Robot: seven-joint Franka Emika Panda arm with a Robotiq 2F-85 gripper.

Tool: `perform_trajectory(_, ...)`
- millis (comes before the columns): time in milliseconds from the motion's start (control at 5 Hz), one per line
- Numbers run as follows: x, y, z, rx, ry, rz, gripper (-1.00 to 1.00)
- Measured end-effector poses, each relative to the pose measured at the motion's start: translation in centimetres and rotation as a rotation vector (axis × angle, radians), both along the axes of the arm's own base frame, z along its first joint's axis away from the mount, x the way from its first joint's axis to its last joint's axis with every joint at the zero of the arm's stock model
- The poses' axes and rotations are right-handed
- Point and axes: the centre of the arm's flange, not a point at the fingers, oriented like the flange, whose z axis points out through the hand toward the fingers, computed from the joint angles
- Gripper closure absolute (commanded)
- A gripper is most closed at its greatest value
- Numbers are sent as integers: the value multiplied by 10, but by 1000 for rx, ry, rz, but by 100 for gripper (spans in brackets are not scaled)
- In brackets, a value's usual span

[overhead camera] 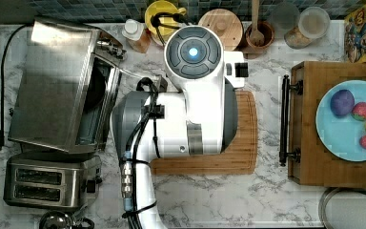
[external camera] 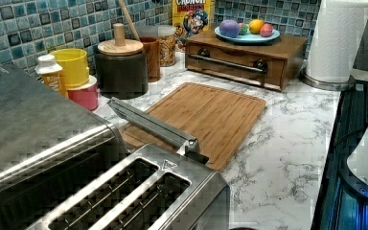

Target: Close the oven.

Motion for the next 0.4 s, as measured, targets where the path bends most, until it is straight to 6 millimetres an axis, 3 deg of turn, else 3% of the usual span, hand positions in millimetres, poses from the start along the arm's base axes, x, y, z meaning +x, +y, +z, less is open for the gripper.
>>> perform_trajectory(400,7,0,-8,0,-75,16,100)
